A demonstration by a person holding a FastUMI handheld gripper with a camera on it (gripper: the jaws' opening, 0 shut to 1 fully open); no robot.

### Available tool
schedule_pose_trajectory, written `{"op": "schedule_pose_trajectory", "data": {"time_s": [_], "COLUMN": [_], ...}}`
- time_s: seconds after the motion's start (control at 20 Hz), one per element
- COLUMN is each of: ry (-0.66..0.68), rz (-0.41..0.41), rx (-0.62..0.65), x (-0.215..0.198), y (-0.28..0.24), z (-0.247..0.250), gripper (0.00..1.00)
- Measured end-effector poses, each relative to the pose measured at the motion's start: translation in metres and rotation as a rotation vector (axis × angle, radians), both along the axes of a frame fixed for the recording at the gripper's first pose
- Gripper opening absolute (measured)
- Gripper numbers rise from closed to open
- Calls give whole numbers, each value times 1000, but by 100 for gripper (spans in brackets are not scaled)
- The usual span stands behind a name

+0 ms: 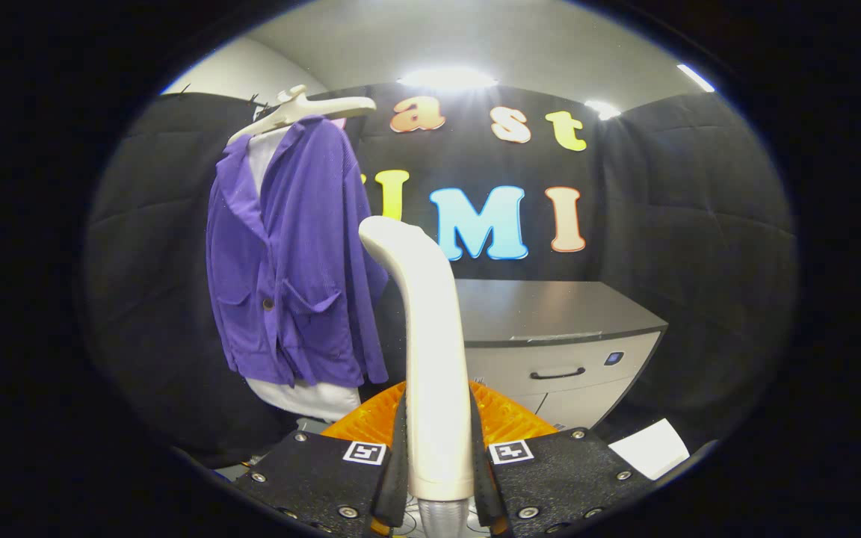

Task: Iron the clothes twice with a garment steamer, once on the left side and once on the right side.

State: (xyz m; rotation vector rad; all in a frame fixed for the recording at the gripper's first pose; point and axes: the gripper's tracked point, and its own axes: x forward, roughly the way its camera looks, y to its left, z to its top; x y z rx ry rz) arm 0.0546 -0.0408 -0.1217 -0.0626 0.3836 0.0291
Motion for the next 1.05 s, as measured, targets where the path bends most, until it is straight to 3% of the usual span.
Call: {"op": "schedule_pose_trajectory", "data": {"time_s": [0.25,0.55,1.05], "ry": [-108,-179,-147], "rz": [-87,-119,-87], "rx": [31,21,5], "x": [-1,-19,-32], "y": [-10,-4,29], "z": [46,70,60], "gripper": [36,36,36]}}
